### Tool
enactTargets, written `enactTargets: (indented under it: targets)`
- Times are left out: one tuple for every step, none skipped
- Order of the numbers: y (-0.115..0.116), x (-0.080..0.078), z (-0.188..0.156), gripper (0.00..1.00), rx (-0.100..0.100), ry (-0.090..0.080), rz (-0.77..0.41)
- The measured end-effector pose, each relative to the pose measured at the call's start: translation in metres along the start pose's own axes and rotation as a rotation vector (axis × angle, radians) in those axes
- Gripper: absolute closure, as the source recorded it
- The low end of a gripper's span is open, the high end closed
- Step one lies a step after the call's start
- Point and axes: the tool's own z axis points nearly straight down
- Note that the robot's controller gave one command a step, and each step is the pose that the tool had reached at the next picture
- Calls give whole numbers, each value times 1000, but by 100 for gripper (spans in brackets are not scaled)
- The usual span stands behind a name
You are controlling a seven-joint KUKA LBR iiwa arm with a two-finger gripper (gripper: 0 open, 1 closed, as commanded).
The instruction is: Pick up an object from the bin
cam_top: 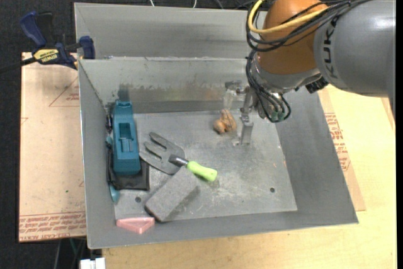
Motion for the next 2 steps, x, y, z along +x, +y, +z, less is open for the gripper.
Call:
enactTargets:
  targets:
    - [-10, 6, 1, 0, -1, -1, -1]
    - [-22, 33, -23, 0, -1, -1, -284]
